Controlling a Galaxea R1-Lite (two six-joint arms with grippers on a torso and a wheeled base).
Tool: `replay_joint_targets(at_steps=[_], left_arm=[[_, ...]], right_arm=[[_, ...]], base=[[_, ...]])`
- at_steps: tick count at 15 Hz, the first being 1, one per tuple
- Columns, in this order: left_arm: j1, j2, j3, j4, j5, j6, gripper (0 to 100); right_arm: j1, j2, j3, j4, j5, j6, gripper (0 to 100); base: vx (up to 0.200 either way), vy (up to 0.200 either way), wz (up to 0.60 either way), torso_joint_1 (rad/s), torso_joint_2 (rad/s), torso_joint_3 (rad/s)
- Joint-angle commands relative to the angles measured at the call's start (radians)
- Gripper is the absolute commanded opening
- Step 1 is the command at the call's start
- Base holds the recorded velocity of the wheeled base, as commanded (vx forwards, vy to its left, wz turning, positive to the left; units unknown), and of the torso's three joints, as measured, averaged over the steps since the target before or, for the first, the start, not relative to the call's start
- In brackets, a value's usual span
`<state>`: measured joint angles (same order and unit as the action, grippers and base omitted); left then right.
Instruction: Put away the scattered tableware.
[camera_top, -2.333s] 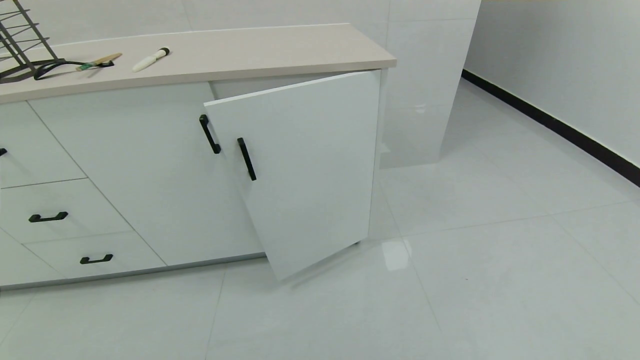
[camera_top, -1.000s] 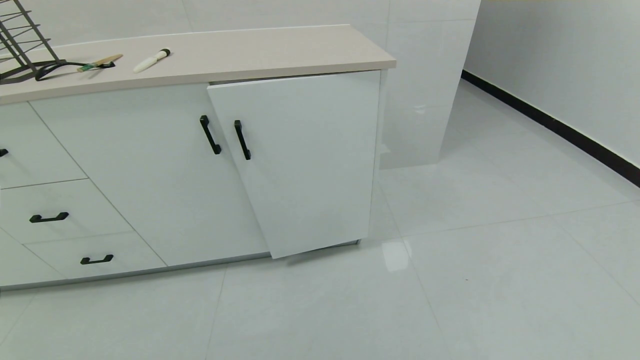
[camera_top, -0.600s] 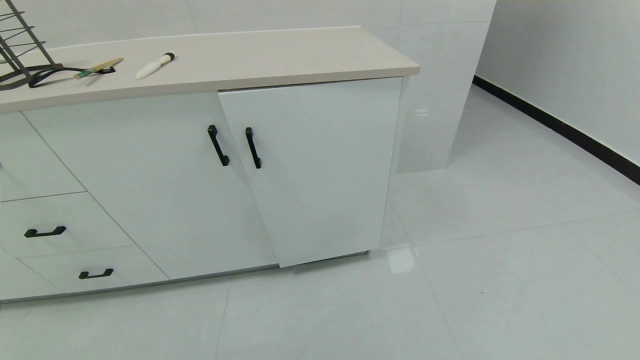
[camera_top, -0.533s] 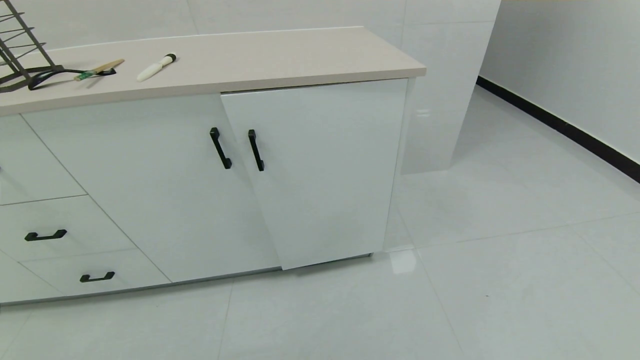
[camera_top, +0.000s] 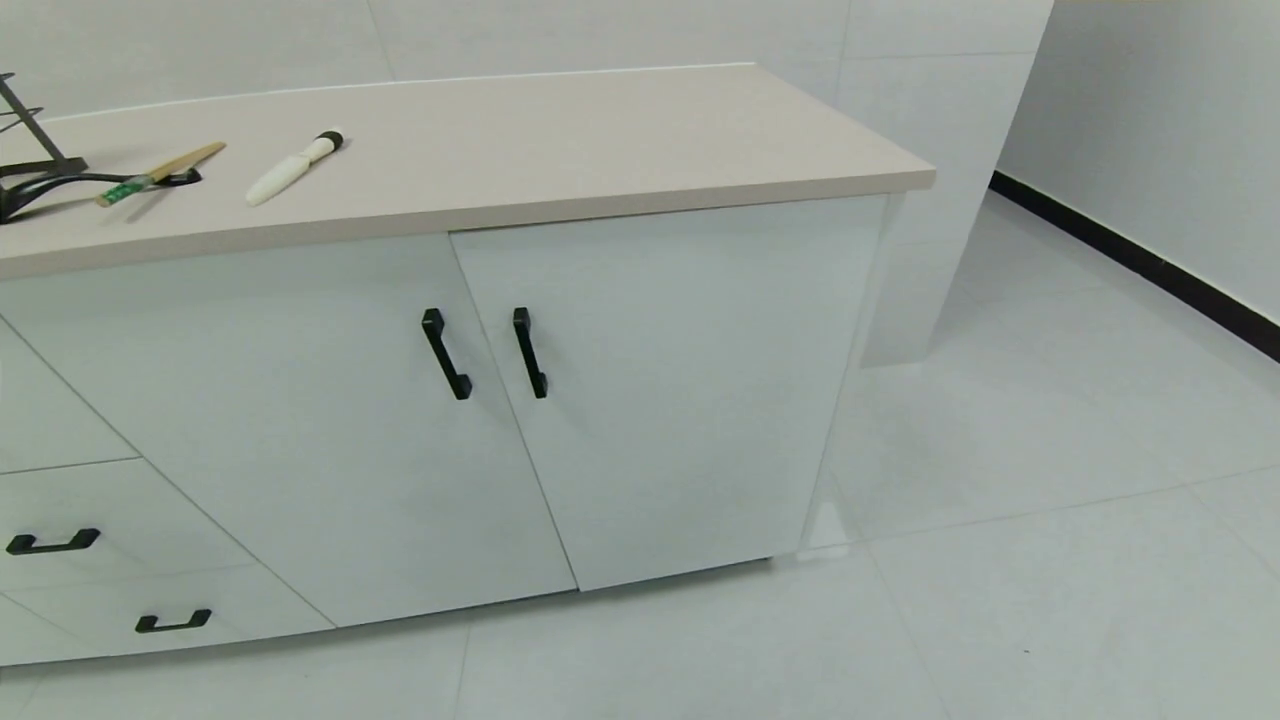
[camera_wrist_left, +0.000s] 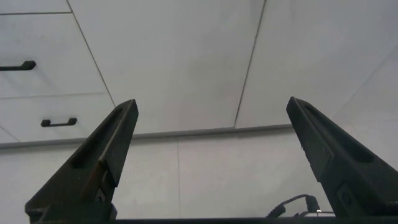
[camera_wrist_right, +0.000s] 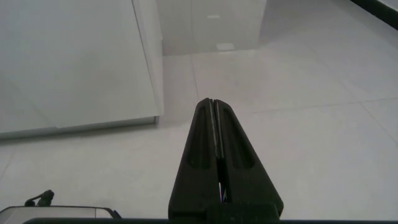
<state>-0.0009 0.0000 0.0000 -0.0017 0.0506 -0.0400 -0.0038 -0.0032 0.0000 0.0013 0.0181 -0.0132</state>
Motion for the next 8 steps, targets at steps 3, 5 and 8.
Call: replay_joint_targets(at_steps=[3, 5, 8], left_arm=[[0.001, 0.000, -0.002, 0.002, 0.000, 0.002, 100], [0.001, 0.000, -0.002, 0.002, 0.000, 0.002, 100], [0.001, 0.000, -0.002, 0.002, 0.000, 0.002, 100]], right_arm=[[0.001, 0.003, 0.000, 0.000, 0.000, -0.001, 0], [0.001, 0.003, 0.000, 0.000, 0.000, -0.001, 0], [0.001, 0.003, 0.000, 0.002, 0.000, -0.007, 0]], base=[[0.000, 0.200, 0.00, 0.009, 0.01, 0.002], [0.000, 0.200, 0.00, 0.000, 0.00, 0.002], [0.000, 0.000, 0.00, 0.000, 0.00, 0.000]])
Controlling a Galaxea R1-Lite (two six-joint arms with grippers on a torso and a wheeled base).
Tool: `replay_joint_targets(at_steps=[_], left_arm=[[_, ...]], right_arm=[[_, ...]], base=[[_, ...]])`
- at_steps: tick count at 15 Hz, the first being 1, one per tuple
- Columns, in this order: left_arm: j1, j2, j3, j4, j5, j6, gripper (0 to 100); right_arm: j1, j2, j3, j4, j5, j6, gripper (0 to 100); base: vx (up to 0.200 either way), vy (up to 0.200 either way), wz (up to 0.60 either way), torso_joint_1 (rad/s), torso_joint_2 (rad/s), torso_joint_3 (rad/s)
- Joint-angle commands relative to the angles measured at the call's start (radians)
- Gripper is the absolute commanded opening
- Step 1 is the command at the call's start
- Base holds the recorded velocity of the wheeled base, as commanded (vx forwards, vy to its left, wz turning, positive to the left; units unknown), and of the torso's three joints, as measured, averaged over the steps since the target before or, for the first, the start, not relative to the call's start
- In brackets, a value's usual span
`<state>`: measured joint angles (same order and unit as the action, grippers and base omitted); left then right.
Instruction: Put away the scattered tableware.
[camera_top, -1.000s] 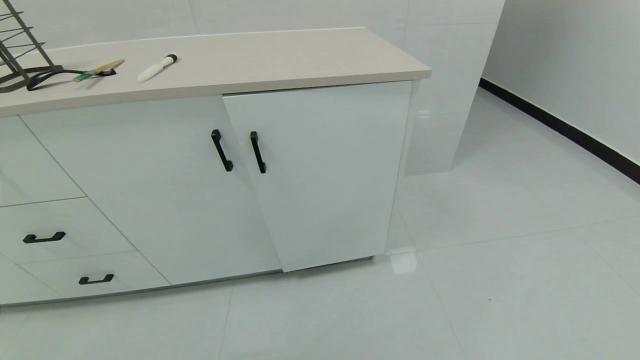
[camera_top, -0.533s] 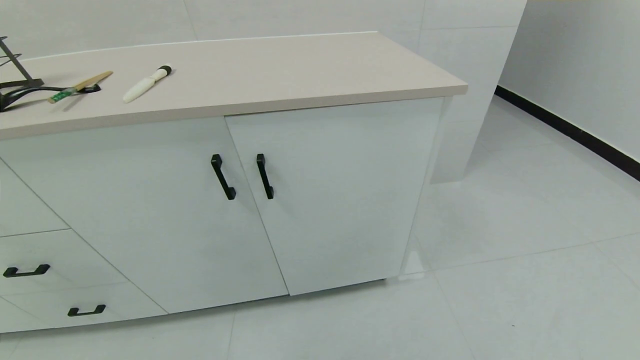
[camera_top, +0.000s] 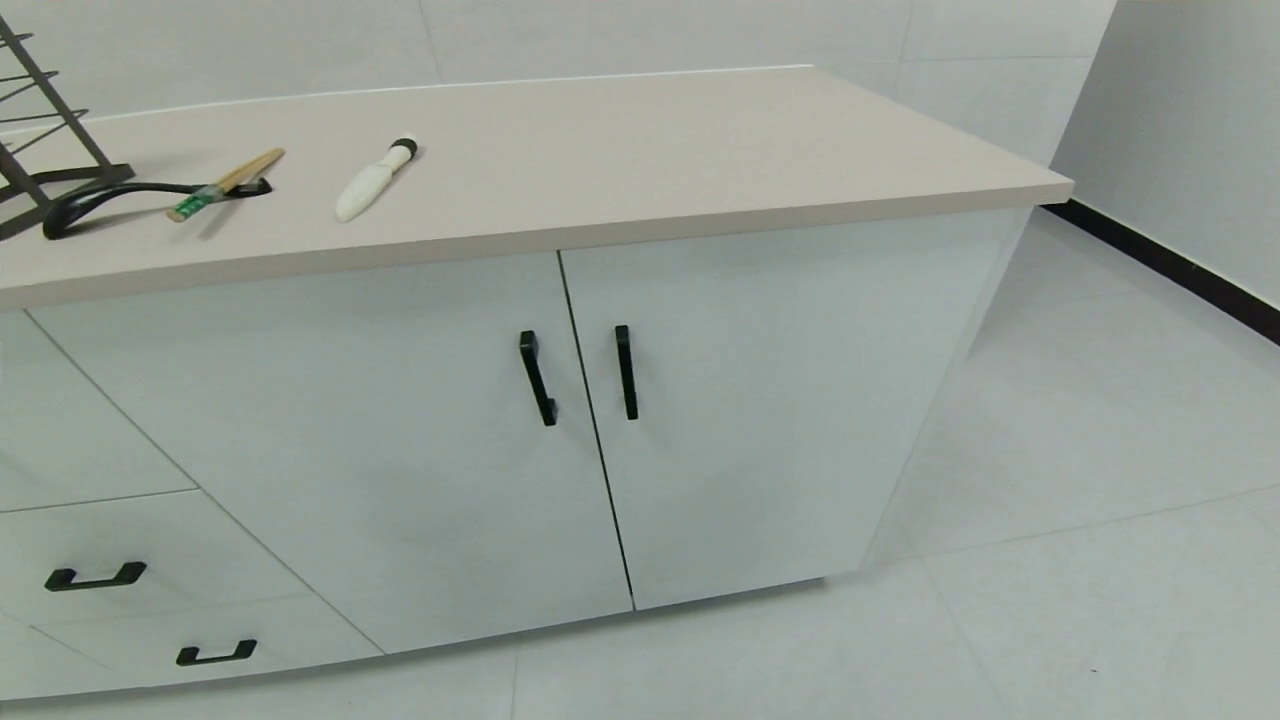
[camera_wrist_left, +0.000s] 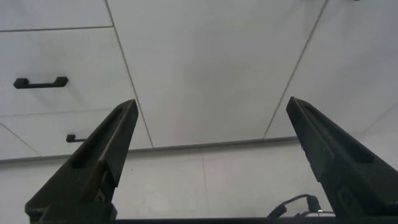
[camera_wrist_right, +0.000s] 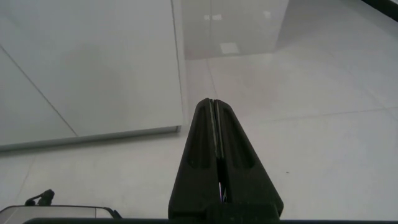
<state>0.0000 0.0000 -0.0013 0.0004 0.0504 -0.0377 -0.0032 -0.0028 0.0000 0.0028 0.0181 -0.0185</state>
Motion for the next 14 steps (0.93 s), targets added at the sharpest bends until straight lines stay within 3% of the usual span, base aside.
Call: replay_joint_targets(at_steps=[1, 9, 11, 14], left_arm=[[0.000, 0.000, 0.001, 0.000, 0.000, -0.001, 100], [0.000, 0.000, 0.000, 0.000, -0.003, 0.001, 100], [0.000, 0.000, 0.000, 0.000, -0.003, 0.001, 100], [0.000, 0.000, 0.001, 0.000, -0.003, 0.002, 100]], right_arm=[[0.000, 0.003, 0.000, 0.000, -0.001, -0.004, 0], [0.000, 0.003, 0.000, 0.000, -0.001, -0.001, 0], [0.000, 0.003, 0.000, 0.000, -0.001, 0.002, 0], [0.000, 0.003, 0.000, 0.000, -0.001, 0.005, 0]], base=[[0.000, 0.000, 0.60, -0.002, 0.00, -0.002], [0.000, 0.000, 0.60, 0.003, 0.00, 0.001], [0.000, 0.000, 0.00, 0.000, 0.00, 0.000], [0.000, 0.200, 0.00, 0.004, 0.00, 0.004]])
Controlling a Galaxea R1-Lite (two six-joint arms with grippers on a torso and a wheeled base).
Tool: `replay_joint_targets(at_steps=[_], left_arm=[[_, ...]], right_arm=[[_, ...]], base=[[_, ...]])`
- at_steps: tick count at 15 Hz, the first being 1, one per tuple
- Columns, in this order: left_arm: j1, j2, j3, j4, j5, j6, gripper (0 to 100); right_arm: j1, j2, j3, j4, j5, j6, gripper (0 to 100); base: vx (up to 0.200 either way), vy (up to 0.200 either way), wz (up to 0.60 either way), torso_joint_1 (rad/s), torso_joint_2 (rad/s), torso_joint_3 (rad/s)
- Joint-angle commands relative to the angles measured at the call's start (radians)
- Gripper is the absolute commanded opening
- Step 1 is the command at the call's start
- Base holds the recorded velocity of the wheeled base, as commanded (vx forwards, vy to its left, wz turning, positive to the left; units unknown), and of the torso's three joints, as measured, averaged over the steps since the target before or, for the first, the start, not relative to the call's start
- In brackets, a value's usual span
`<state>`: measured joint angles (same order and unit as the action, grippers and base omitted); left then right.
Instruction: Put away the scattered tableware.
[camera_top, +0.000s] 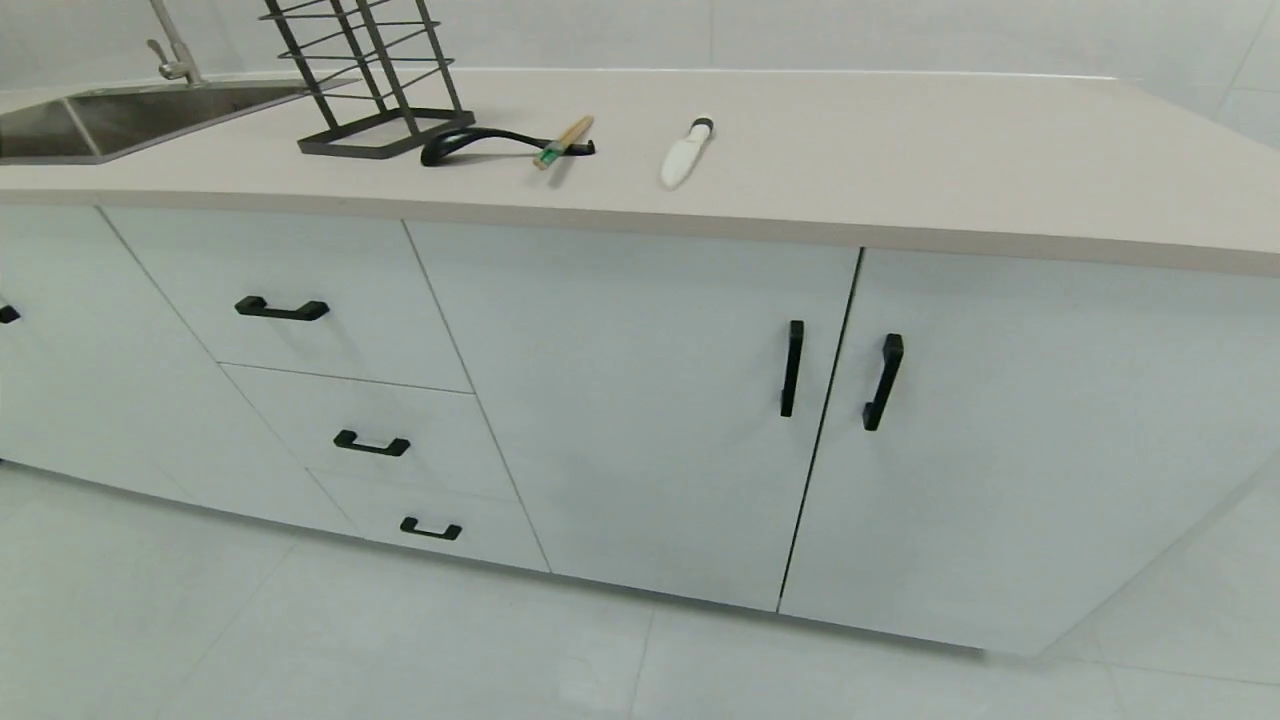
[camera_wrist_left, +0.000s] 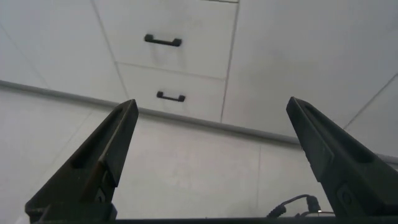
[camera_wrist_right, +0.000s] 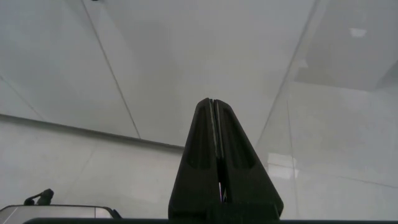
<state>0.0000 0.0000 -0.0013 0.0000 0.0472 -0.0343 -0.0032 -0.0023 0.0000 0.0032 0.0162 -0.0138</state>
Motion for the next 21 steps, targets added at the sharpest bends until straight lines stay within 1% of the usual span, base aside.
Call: replay_joint_targets(at_steps=[1, 16, 18, 19, 21], left_arm=[[0.000, 0.000, 0.001, 0.000, 0.000, 0.002, 100], [0.000, 0.000, 0.000, 0.000, 0.002, -0.001, 100], [0.000, 0.000, 0.001, -0.002, 0.002, -0.001, 100], [0.000, 0.000, 0.000, 0.000, 0.002, 0.001, 100], [0.000, 0.000, 0.000, 0.000, 0.000, -0.001, 100]], right_arm=[[0.000, 0.002, 0.000, 0.000, 0.001, 0.002, 0], [0.000, 0.002, 0.000, 0.000, 0.001, 0.002, 0], [0.000, 0.002, 0.000, 0.000, 0.001, 0.003, 0], [0.000, 0.002, 0.000, 0.000, 0.001, 0.003, 0], [0.000, 0.002, 0.000, 0.000, 0.001, 0.003, 0]], base=[[0.000, 0.200, 0.00, 0.007, 0.00, 0.002], [0.000, 0.200, 0.00, 0.002, 0.00, 0.002], [0.200, 0.200, 0.00, 0.005, 0.00, 0.000], [0.200, 0.000, 0.00, -0.002, 0.00, 0.002], [0.000, 0.000, 0.00, 0.000, 0.00, 0.000]])
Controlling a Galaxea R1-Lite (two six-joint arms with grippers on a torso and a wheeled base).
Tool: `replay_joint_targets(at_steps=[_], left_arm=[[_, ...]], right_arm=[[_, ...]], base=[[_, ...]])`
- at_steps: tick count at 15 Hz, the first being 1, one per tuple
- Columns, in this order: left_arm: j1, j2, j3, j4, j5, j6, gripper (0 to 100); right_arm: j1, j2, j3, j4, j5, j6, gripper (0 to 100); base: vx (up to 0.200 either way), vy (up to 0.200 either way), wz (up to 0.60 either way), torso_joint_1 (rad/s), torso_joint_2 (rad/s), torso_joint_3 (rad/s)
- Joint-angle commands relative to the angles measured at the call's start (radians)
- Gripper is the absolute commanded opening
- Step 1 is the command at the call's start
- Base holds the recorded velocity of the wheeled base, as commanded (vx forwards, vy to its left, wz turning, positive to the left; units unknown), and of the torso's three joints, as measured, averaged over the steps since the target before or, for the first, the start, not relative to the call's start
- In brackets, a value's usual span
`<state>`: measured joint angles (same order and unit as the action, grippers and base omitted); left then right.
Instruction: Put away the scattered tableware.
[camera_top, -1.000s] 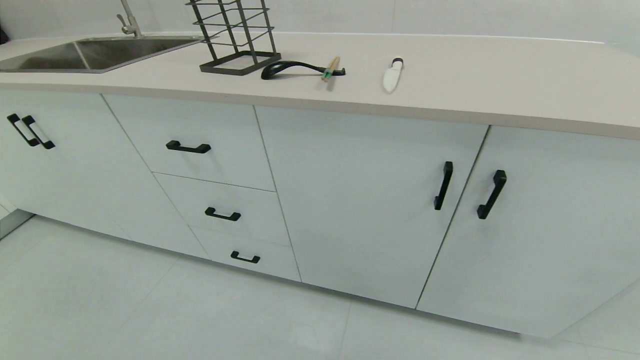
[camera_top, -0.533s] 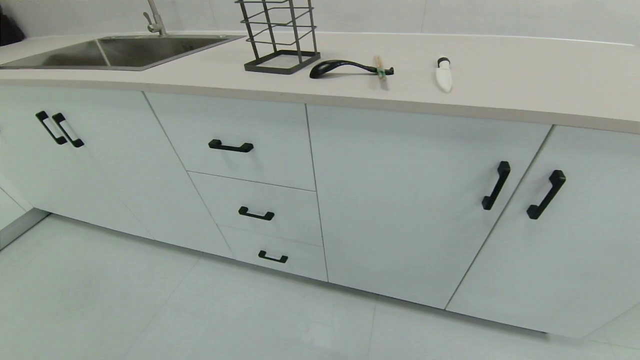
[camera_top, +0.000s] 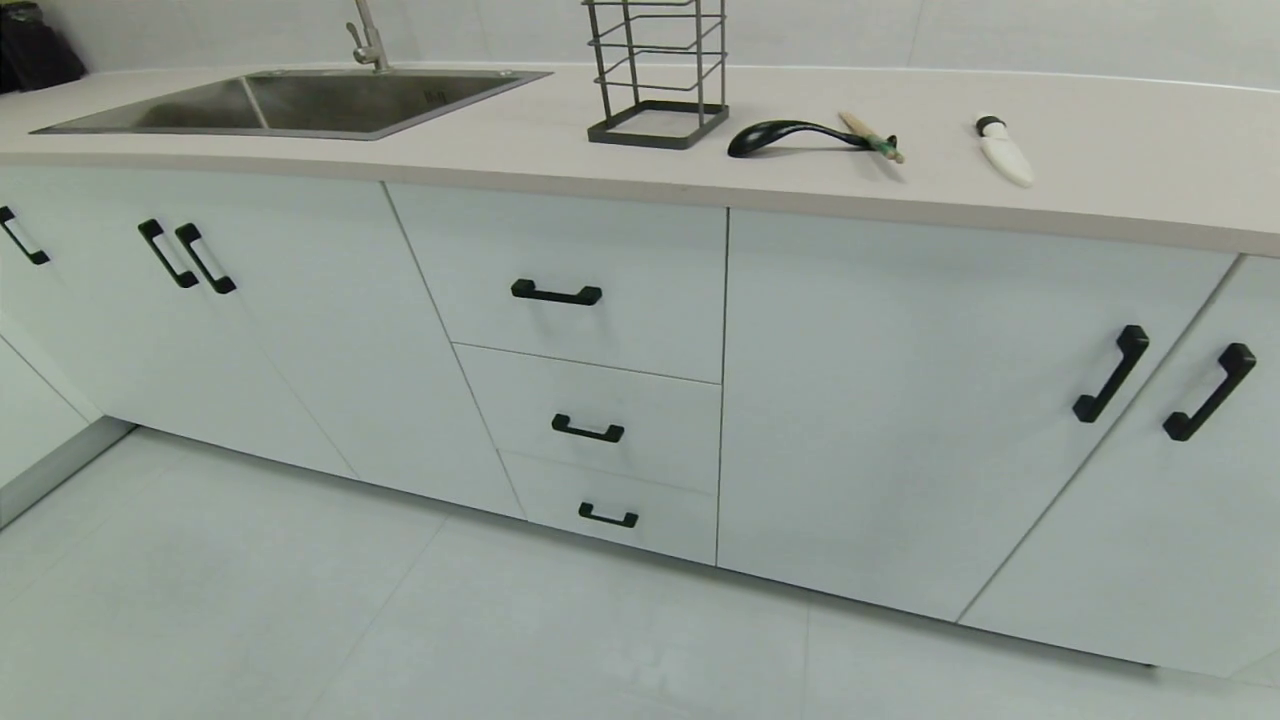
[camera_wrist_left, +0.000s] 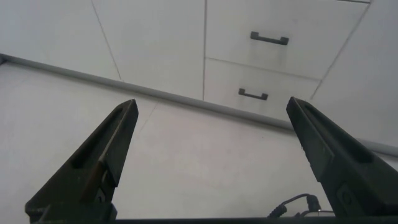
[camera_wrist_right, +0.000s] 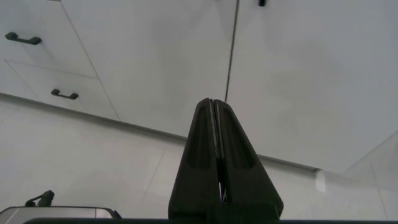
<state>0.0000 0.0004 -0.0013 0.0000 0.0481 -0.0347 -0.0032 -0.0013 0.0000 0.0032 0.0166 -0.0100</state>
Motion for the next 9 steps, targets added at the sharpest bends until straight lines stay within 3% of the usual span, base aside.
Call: replay_joint_targets(at_steps=[1, 9], left_arm=[[0.000, 0.000, 0.001, 0.000, -0.001, 0.001, 100], [0.000, 0.000, 0.000, 0.000, 0.001, -0.004, 100]], right_arm=[[0.000, 0.001, 0.000, 0.000, 0.000, -0.001, 0], [0.000, 0.001, 0.000, 0.000, 0.000, -0.001, 0]], base=[[0.000, 0.000, 0.00, 0.000, 0.00, 0.000], [0.000, 0.000, 0.00, 0.000, 0.00, 0.000]])
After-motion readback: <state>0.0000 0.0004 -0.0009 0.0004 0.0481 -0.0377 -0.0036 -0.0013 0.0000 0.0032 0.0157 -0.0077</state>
